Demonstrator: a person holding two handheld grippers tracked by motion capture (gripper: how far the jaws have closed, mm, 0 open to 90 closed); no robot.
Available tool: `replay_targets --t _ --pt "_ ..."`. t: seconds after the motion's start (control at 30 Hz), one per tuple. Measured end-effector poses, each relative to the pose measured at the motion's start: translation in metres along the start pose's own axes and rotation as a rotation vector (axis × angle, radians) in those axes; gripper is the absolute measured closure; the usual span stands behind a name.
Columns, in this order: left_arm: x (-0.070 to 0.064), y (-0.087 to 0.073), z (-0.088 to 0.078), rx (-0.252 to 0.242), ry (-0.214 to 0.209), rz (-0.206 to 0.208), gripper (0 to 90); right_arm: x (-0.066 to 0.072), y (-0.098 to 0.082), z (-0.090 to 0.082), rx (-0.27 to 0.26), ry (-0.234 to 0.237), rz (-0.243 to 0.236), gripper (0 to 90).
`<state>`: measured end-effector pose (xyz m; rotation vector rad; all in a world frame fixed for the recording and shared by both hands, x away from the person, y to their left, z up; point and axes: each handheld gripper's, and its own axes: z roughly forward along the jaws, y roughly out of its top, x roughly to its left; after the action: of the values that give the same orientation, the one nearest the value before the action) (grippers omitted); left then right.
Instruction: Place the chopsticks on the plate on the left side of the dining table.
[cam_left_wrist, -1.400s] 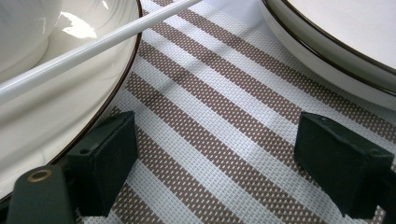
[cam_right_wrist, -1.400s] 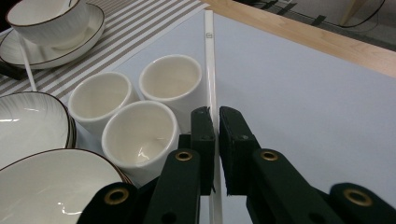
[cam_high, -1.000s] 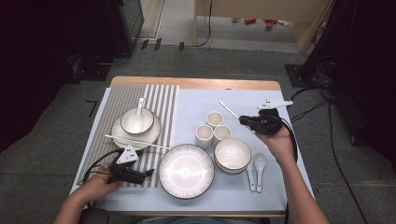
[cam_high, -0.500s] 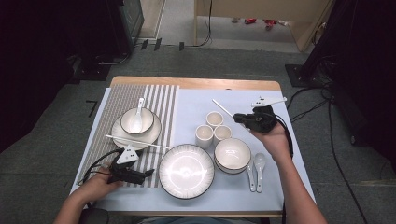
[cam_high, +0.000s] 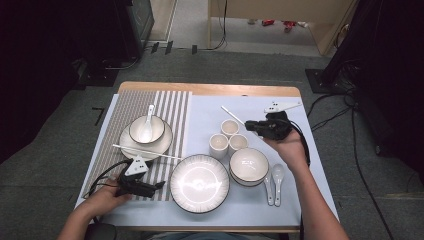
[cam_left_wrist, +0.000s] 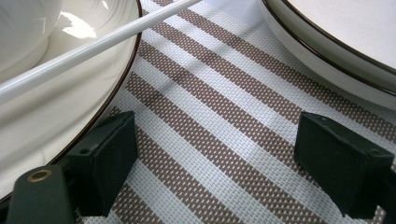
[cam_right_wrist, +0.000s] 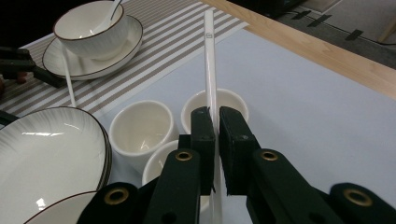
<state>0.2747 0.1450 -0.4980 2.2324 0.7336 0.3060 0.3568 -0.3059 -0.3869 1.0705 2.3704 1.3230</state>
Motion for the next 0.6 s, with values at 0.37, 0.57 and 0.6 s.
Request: replay_targets --t 0.37,0.57,0.6 --pt "0.0 0.0 0.0 0.0 0.0 0.0 13.8 0.006 0.007 0.005 0.001 0.025 -0.019 85.1" --pt "0.0 0.0 0.0 0.0 0.0 0.0 13.8 0.009 0.01 0.009 0.0 0.037 -0.027 85.1" --pt "0.0 0.0 0.0 0.0 0.0 0.0 13.8 0.009 0.011 0.009 0.002 0.04 -0.03 85.1"
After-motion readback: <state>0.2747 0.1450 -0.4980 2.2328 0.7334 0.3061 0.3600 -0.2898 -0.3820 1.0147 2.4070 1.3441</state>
